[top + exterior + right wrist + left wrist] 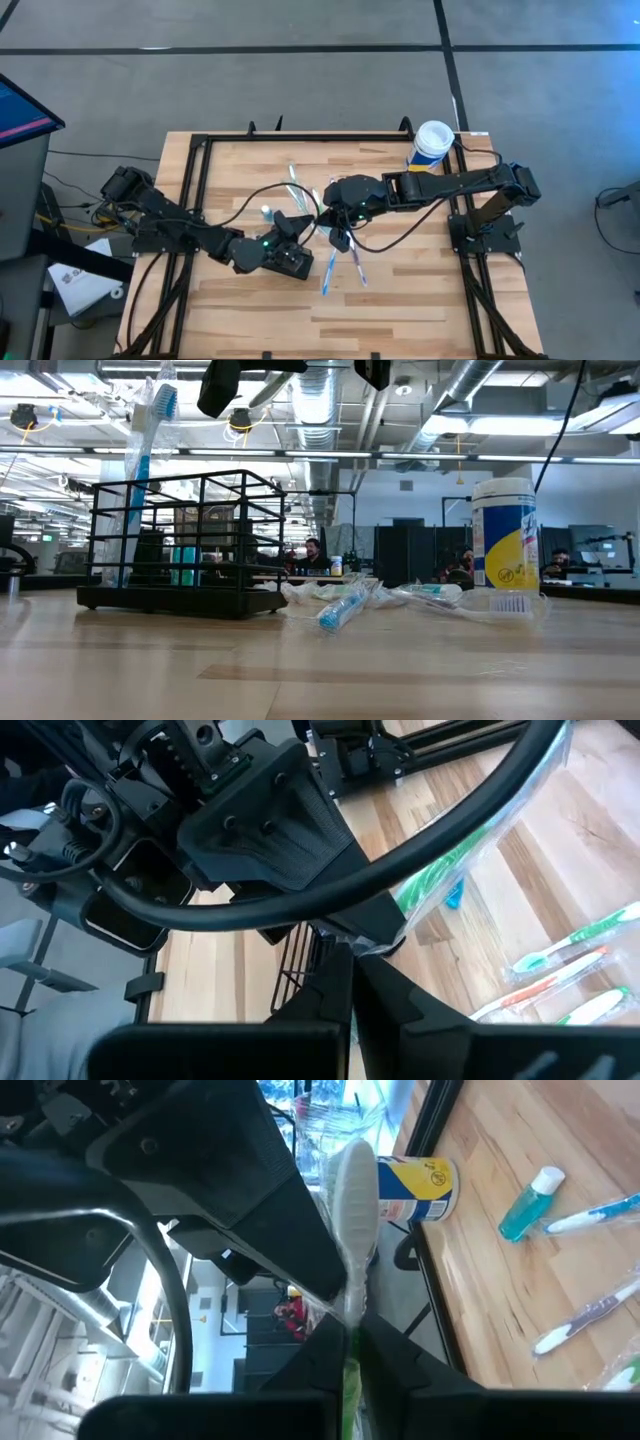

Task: Pick & Place toothbrushing station
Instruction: Put the bottom green toothbrush into the wire organizer

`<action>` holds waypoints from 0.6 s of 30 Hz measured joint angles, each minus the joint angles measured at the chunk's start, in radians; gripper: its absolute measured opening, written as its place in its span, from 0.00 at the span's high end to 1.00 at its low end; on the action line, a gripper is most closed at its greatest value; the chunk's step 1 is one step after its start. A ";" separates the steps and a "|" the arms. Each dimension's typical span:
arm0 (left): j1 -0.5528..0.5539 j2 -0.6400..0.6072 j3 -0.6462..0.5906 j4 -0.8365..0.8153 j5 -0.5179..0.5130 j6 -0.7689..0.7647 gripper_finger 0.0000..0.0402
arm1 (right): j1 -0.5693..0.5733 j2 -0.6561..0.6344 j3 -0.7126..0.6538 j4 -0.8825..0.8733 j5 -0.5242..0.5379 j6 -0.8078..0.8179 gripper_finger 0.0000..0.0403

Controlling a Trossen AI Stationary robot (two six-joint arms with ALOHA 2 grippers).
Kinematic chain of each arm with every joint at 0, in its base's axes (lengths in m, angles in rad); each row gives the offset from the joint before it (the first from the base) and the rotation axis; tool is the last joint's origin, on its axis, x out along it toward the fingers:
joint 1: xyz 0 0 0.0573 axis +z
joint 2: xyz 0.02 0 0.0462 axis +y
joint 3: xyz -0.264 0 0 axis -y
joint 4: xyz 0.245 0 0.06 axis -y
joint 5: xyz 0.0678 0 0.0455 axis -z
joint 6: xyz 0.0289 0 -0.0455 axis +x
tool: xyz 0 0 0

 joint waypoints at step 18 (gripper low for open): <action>-0.011 0.000 0.000 -0.007 -0.041 -0.006 0.99 | 0.001 0.000 -0.002 0.034 -0.029 -0.011 0.72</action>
